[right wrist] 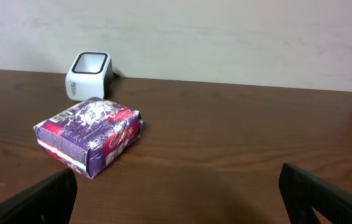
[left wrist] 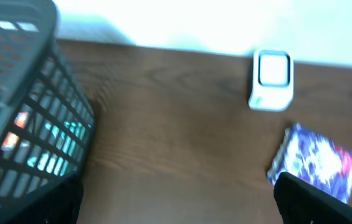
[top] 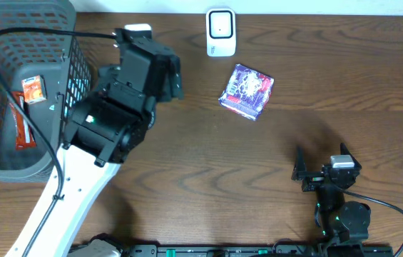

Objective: Scan the item barcode
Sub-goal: 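Release the pack and move the left gripper back to the basket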

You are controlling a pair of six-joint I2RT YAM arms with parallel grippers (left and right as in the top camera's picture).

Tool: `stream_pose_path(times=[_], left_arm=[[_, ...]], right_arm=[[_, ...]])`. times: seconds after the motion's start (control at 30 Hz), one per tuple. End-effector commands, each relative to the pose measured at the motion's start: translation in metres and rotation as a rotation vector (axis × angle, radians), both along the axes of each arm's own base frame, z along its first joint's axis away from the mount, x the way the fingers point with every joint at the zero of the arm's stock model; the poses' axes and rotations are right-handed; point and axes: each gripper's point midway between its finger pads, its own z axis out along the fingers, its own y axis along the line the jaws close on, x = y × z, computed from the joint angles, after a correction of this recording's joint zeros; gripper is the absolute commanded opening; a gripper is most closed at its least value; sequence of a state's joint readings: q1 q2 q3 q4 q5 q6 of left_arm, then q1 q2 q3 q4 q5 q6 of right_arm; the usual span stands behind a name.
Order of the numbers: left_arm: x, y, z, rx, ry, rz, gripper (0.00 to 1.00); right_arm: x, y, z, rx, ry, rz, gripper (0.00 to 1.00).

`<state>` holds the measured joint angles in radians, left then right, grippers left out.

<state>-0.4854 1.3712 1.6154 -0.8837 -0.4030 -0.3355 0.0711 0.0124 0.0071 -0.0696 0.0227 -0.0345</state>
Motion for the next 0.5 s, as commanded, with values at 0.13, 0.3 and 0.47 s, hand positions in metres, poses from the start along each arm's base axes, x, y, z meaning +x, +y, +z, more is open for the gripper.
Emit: stream_pose_path(times=[0.13, 0.3, 0.47], left_arm=[[0.012, 0.036, 0.055, -0.122, -0.199, 0.068, 0.98], [0.01, 0.086, 0.108, -0.162, -0.403, 0.204, 0.98], [0.002, 0.154, 0.114, -0.116, -0.44, 0.403, 0.98]], right_arm=[[0.0, -0.003, -0.001, -0.008, 0.002, -0.013, 0.99], [0.0, -0.003, -0.001, -0.008, 0.002, -0.013, 0.99], [0.0, -0.003, -0.001, -0.008, 0.002, -0.013, 0.99]])
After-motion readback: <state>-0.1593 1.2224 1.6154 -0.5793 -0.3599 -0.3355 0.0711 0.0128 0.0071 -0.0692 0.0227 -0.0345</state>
